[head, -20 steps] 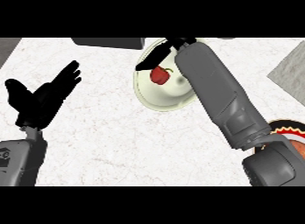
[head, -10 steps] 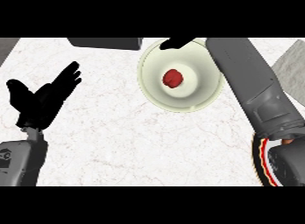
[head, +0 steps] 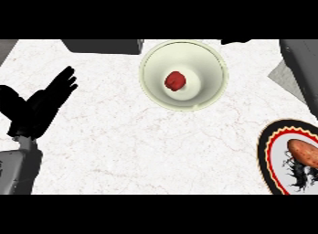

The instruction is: Pick the bell pepper from the plate and place it in the bowl

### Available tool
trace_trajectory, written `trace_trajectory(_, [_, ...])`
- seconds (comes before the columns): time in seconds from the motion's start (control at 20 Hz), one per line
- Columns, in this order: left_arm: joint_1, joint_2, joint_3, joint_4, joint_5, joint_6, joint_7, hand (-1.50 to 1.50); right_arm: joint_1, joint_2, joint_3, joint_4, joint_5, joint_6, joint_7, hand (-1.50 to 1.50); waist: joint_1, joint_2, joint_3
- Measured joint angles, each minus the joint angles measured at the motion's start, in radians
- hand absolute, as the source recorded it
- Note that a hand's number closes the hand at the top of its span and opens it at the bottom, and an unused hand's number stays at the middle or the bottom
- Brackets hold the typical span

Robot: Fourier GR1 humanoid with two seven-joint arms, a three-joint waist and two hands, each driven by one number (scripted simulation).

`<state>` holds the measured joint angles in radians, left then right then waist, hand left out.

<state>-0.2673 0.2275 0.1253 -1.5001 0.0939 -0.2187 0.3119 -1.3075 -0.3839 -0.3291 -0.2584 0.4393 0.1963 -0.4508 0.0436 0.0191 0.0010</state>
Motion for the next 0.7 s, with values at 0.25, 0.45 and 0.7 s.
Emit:
trace_trajectory(0.25, [0.019,0.02,0.028,0.012,0.012,-0.014,-0.017,0.0,0.046,-0.107,-0.024,-0.024,-0.045,0.199,-0.116,-1.5,-0.022,-0.01,0.0])
trace_trajectory(0.45, [0.044,0.011,0.025,-0.001,0.008,-0.006,-0.019,0.0,0.093,-0.176,-0.041,-0.038,-0.09,0.354,-0.156,-1.5,-0.032,-0.015,0.0])
trace_trajectory(0.7, [0.065,0.009,0.03,-0.018,0.003,0.005,-0.014,0.0,0.179,-0.248,-0.07,-0.07,-0.17,0.475,-0.127,1.5,-0.054,-0.023,0.001])
